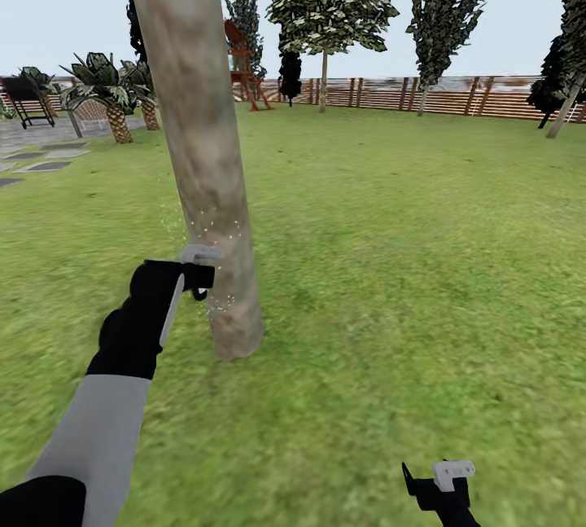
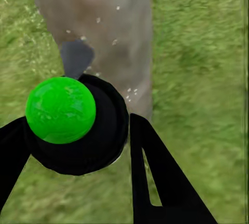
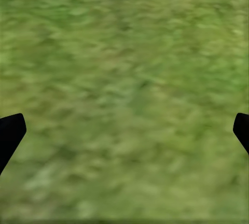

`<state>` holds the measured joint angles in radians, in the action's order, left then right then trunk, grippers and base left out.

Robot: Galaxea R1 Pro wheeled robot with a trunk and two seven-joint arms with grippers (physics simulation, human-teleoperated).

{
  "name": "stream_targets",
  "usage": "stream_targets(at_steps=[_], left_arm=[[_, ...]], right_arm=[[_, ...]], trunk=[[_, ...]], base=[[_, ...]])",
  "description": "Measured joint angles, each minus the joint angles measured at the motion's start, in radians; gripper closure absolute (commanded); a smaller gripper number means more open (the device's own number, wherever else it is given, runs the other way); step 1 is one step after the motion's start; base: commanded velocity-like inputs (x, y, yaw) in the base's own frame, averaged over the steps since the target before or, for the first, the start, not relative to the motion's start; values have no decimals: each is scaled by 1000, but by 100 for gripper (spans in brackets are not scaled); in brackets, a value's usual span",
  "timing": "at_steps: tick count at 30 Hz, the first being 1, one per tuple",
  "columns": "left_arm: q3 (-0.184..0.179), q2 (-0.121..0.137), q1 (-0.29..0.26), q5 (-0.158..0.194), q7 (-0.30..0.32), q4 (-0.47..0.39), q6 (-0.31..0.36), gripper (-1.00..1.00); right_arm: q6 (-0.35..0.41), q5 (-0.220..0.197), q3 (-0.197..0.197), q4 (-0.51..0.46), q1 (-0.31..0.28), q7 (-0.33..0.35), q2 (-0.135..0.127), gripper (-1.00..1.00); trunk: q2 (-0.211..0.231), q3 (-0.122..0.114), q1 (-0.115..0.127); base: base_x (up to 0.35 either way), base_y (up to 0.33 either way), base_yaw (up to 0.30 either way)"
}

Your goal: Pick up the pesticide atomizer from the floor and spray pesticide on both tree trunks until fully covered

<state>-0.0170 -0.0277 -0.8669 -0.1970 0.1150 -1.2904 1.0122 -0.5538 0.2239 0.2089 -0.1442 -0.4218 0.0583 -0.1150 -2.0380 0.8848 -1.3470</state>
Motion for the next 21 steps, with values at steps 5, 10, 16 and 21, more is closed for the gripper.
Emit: stream_targets(at_steps=[5,10,16,21], left_arm=[[48,-10,-7,-97,1,0,1,100],[89,-13,-5,-80,3,0,3,100],[80,-95,-34,-74,9,-1,6,100],[80,-105,-56,-80,9,-2,8,100]], right_arm=[[0,0,0,0,0,0,0,-100],[0,0,0,0,0,0,0,-100],[0,0,0,0,0,0,0,-100],[0,0,0,0,0,1,0,-100]], trunk=[[0,0,0],[0,0,0],[0,0,0],[0,0,0]], base=[[0,0,0],[0,0,0],[0,0,0],[0,0,0]])
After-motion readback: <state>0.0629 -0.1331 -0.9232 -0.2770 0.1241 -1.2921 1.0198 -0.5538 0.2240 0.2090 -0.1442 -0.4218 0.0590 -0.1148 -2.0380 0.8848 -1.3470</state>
